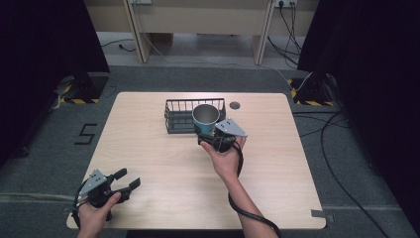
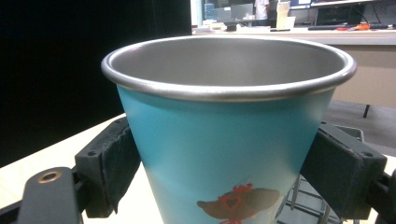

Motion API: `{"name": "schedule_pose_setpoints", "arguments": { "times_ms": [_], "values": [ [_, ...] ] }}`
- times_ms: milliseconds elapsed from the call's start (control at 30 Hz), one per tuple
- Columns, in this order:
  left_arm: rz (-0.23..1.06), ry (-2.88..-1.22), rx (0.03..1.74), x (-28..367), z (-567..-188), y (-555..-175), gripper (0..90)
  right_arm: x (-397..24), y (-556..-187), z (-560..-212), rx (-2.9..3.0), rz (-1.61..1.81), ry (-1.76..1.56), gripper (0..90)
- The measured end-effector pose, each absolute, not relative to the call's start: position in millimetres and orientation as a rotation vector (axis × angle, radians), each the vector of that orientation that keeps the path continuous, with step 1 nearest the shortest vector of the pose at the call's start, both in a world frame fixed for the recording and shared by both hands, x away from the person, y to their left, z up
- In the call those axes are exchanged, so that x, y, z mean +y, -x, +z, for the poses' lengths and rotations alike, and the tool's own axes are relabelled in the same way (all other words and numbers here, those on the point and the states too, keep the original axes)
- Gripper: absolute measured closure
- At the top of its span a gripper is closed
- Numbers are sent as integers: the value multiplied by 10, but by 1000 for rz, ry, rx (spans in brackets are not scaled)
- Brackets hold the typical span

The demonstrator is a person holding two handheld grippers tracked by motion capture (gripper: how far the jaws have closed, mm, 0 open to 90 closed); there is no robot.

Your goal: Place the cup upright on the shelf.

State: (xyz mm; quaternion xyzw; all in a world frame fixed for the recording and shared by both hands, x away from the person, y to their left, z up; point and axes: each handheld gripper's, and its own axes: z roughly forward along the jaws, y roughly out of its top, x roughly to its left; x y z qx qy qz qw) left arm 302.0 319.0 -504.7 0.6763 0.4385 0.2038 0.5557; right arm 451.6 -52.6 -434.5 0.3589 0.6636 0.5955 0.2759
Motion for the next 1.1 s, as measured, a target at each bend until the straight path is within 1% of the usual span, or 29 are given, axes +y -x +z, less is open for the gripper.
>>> {"name": "schedule_pose_setpoints", "arguments": {
  "times_ms": [1100],
  "values": [
    [477,-1590,1040,3194,-5051,-3023,256,-400,-4837,-4196,1777,1589,-985,172]
  ]
}}
